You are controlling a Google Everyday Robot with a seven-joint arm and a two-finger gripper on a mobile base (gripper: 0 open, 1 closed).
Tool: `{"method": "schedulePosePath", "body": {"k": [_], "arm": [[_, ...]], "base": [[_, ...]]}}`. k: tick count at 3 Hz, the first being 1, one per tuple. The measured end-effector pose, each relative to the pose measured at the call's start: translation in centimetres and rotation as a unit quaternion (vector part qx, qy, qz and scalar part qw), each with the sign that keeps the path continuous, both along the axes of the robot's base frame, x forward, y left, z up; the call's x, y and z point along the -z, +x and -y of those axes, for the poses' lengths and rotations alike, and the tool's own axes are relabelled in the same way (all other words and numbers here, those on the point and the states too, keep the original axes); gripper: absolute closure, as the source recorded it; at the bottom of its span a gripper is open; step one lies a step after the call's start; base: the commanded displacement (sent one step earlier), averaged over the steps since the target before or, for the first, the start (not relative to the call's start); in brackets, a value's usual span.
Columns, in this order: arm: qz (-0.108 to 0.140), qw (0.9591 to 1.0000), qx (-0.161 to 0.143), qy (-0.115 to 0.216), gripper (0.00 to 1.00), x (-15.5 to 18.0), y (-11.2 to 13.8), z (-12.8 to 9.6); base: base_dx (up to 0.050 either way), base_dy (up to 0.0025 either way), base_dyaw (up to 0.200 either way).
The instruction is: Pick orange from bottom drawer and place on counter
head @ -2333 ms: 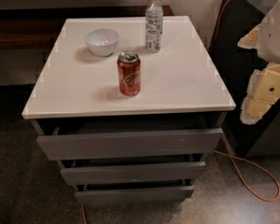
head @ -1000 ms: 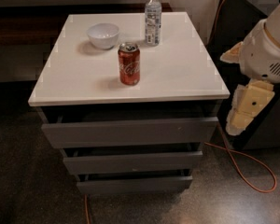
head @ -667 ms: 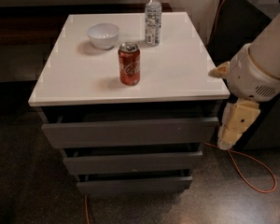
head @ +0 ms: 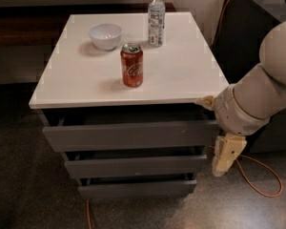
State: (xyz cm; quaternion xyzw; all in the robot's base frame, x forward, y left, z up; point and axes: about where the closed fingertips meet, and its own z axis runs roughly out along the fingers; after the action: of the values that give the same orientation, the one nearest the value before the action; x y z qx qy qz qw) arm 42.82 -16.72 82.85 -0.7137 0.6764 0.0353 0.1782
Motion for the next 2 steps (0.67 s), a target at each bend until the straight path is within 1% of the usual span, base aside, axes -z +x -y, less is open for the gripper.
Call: {"method": "schedulePosePath", "body": {"k": [1, 2], "arm": [[0.01, 0.9992, -0.038, -0.008, 0.0, 3.1, -0.5, -0.4], [0.027, 0.9975, -0.063, -0.017, 0.0, 6.7, -0.4, -0.3]], "base": [[0.0, 0.0, 0.0], [0.0, 0.0, 0.0]]}}
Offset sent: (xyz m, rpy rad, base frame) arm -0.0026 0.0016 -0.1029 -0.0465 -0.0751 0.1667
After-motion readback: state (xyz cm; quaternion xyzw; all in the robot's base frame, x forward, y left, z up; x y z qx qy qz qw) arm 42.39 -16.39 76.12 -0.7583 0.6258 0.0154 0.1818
